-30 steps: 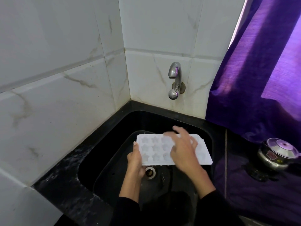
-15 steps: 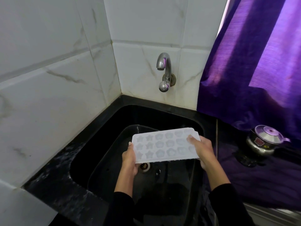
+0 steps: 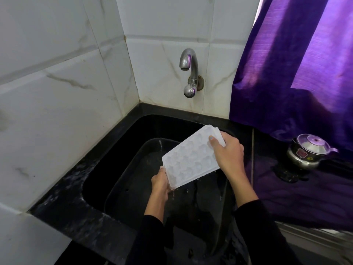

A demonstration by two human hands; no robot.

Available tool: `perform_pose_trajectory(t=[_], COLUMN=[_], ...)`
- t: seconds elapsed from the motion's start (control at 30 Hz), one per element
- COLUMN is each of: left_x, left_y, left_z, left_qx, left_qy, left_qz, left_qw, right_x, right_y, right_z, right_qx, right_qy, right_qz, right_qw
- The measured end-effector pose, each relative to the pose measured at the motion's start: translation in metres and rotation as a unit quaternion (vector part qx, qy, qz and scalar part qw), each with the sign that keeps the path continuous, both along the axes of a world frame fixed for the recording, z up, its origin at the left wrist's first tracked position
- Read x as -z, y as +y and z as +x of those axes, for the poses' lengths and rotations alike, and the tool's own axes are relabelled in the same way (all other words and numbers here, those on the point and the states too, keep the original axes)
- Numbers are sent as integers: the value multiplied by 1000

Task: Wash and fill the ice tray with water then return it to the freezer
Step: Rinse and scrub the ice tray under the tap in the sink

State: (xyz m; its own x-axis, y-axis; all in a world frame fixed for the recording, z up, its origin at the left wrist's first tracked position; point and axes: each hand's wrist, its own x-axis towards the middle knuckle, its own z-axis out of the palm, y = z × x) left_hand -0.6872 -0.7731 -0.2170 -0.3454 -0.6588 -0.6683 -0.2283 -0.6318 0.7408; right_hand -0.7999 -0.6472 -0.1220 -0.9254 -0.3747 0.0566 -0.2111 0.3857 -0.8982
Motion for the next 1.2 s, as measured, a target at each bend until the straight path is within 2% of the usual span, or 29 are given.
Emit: perform_pose_trajectory(t=[0.2, 0.5, 0.73, 0.9, 0.97, 1.2], left_x=[2, 5, -4, -7, -9, -17], left_y=[7, 17, 20, 18, 20, 24], left_z=[-2, -11, -17, -18, -18, -16], left_qx=[32, 45, 40, 31, 30, 9], left_qy=[-3, 1, -11, 2, 13, 18], left_qz=[32, 27, 17, 19, 27, 38], left_qw=[999, 999, 999, 999, 999, 999], right_x=[-14, -28, -51, -59, -58, -26], right_y=[-9, -16, -13, -13, -13, -9], right_z=[21, 43, 48, 49, 49, 49], right_qx=[-43, -114, -105, -16, 3, -25], right_qy=[117, 272, 355, 449, 458, 372], right_qz=[81, 171, 141, 44, 15, 11], right_qw=[989, 940, 918, 892, 889, 928])
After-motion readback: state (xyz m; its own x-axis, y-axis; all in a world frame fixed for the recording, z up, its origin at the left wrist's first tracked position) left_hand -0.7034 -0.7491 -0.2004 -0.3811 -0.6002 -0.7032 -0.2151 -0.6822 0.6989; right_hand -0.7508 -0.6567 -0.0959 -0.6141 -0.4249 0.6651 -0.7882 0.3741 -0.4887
